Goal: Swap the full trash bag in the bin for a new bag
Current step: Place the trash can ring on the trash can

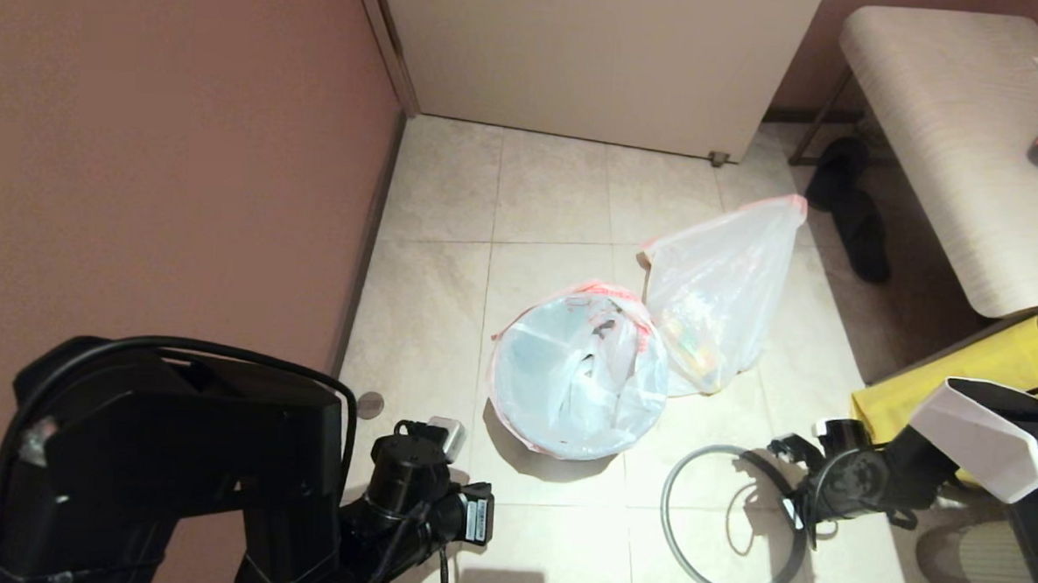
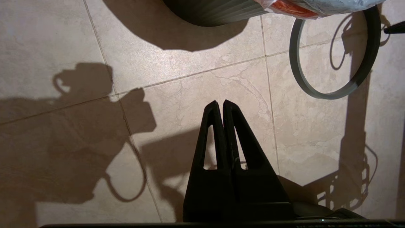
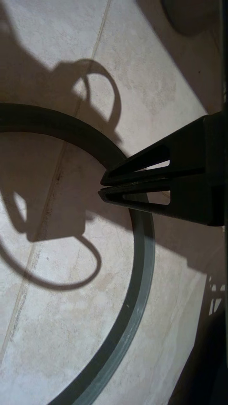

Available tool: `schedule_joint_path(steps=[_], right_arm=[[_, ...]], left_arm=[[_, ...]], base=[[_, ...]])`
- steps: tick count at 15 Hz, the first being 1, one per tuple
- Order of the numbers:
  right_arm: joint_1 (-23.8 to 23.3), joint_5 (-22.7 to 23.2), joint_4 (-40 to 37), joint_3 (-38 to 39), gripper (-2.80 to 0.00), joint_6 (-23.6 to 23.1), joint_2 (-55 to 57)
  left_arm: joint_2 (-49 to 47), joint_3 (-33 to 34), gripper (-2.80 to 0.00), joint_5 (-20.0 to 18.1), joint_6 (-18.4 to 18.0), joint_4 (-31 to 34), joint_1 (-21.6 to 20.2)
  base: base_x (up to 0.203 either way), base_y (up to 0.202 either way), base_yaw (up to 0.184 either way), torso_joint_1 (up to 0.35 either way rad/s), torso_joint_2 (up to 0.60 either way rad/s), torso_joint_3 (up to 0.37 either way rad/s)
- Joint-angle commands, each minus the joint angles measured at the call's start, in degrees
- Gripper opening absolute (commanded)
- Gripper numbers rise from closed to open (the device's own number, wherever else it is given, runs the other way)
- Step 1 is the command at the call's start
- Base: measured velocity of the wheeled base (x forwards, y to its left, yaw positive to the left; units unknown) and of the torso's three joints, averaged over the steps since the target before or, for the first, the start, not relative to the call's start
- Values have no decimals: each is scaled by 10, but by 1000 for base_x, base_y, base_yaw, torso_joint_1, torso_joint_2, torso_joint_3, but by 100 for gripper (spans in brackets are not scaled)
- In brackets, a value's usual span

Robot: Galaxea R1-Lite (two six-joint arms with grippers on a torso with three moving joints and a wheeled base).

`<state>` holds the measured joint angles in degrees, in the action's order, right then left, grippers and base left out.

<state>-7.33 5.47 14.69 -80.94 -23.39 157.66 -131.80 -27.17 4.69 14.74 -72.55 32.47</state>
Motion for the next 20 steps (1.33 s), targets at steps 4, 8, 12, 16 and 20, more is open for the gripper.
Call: schedule_joint_path(steps=[4,8,12,16,20], right_arm=[[-10,-18,2,-39,0,-32,23],[-22,-19,20,-108,0,-33,71],[-32,-20,5,-155,0,-44,103],[-40,-23,-19,-200,-280,-63,138],[-45,-26,-43,-218,-280,-70,155]], left_arm=[[-8,-1,-280,1,-13,-5,3],[-10,-1,-280,1,-17,-6,6],[-12,-1,-280,1,-19,-6,6],[-13,-1,-280,1,-19,-8,6],[-14,-1,-280,1,-20,-8,7]], base=[[0,0,0,0,0,0],[0,0,0,0,0,0],[0,0,0,0,0,0],[0,0,0,0,0,0],[0,0,0,0,0,0]])
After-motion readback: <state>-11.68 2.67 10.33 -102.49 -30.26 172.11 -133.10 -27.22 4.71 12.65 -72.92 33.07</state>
